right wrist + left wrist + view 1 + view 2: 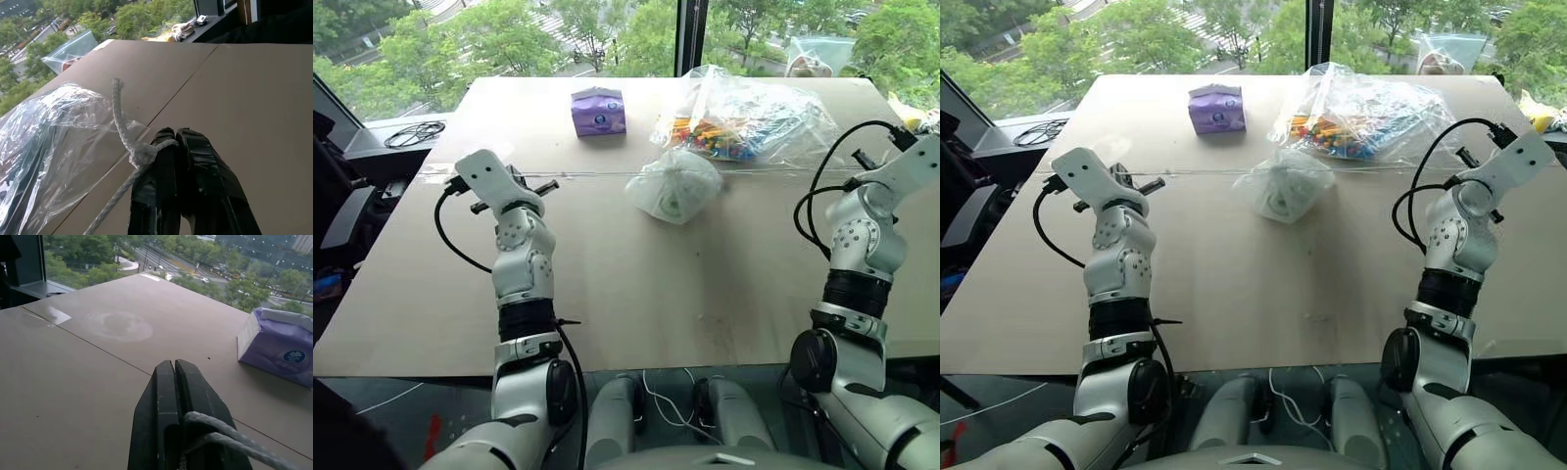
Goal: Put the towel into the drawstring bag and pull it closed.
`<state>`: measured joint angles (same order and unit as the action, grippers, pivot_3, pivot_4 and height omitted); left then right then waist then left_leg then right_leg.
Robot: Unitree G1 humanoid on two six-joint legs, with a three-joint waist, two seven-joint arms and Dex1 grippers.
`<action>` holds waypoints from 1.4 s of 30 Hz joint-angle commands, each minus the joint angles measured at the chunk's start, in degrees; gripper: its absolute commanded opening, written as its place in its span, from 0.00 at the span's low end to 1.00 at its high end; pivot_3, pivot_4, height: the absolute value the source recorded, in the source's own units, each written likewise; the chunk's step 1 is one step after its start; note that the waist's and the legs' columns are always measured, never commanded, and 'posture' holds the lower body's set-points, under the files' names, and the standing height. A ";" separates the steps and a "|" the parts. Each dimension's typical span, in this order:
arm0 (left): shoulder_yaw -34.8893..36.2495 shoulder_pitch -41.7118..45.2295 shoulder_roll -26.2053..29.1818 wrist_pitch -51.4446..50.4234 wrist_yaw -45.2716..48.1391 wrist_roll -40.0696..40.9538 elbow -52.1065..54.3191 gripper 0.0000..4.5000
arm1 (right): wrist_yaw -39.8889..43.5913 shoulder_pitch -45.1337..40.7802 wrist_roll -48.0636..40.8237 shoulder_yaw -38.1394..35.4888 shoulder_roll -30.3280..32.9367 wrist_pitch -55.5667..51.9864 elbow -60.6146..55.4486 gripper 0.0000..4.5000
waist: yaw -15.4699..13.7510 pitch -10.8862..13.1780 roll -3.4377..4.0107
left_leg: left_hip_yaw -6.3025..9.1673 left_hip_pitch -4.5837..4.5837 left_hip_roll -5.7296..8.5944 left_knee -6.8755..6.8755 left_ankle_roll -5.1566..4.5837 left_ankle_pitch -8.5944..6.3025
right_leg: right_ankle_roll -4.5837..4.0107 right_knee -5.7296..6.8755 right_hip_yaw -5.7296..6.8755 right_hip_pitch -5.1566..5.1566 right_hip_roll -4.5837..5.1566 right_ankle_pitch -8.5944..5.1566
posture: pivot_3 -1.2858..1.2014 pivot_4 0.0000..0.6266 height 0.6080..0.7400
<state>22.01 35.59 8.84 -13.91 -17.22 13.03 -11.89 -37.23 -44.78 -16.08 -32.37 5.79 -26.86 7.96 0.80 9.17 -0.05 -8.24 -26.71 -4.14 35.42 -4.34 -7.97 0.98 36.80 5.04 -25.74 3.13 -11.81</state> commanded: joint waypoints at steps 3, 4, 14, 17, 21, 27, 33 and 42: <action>2.74 0.27 4.16 1.89 1.42 0.69 1.22 0.00 | 2.09 -0.10 -1.36 -1.34 3.82 0.96 -1.13 0.00 | 0.06 0.00 0.00 | 0.00 0.00 0.00 0.00 0.00 0.00 | 0.00 0.00 -0.01 0.00 0.00 0.00 | 0.52 0.24 0.99; 1.23 0.44 4.19 1.79 4.06 1.20 1.40 0.00 | 5.22 -0.23 -2.17 0.35 4.09 0.70 -1.08 0.00 | 0.09 0.00 0.00 | 0.00 0.00 0.00 0.00 0.00 0.00 | 0.00 0.00 0.00 0.00 -0.01 0.00 | 0.52 0.24 0.99; -18.89 -4.69 7.72 -5.47 35.62 4.68 11.66 0.75 | 40.44 6.17 1.67 24.16 16.89 0.16 -6.82 0.79 | 0.13 -0.01 0.01 | -0.02 -0.01 0.01 -0.02 0.00 -0.01 | -0.23 -0.05 0.00 0.00 0.04 -0.14 | 0.52 0.24 0.99; -23.08 -11.11 13.13 -9.78 46.49 8.15 19.26 0.75 | 51.27 10.97 -2.05 24.80 21.68 -1.55 -9.19 0.79 | 0.23 0.00 0.01 | -0.01 0.00 -0.05 -0.05 0.01 -0.02 | -0.25 -0.07 -0.03 -0.02 0.10 -0.14 | 0.52 0.24 0.99; -24.88 -21.58 23.32 -13.71 58.60 11.92 28.77 0.75 | 66.08 19.61 -3.85 25.06 29.20 2.74 -10.78 0.79 | 0.19 0.01 0.02 | 0.14 0.01 -0.11 -0.14 0.03 -0.03 | -0.27 -0.08 -0.14 -0.06 0.22 -0.16 | 0.52 0.24 0.99; -20.26 -36.80 32.70 -13.34 69.22 16.03 33.01 0.75 | 85.81 29.20 -6.33 22.24 38.27 11.27 -6.39 0.79 | 0.17 0.04 0.08 | 0.18 0.06 -0.07 -0.33 0.07 -0.06 | -0.07 -0.21 -0.16 -0.20 0.41 -0.30 | 0.52 0.24 0.99; -13.05 -45.97 36.28 -9.41 72.95 16.35 31.71 0.75 | 100.80 31.61 -3.49 24.32 45.77 20.01 6.32 0.79 | 0.03 0.05 0.10 | 0.23 -0.11 -0.07 -0.51 0.08 -0.09 | -0.47 -1.02 0.63 -0.15 1.00 -0.04 | 0.52 0.24 0.99; -3.29 -47.19 35.16 -8.25 70.63 17.21 29.16 0.75 | 108.63 30.49 -4.17 21.92 47.86 27.16 12.49 0.79 | 0.05 0.16 0.22 | 0.25 -0.13 -0.04 -0.55 0.13 -0.14 | -0.44 -1.13 0.70 -0.22 1.00 -0.06 | 0.52 0.24 0.99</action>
<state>16.64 -11.58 44.35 -22.90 53.82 29.23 15.58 70.28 -13.09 -17.47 -7.78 53.25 1.97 22.39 0.85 9.34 0.18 -8.00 -26.84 -4.19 34.85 -4.20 -8.11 0.53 35.67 5.72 -25.97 4.12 -11.86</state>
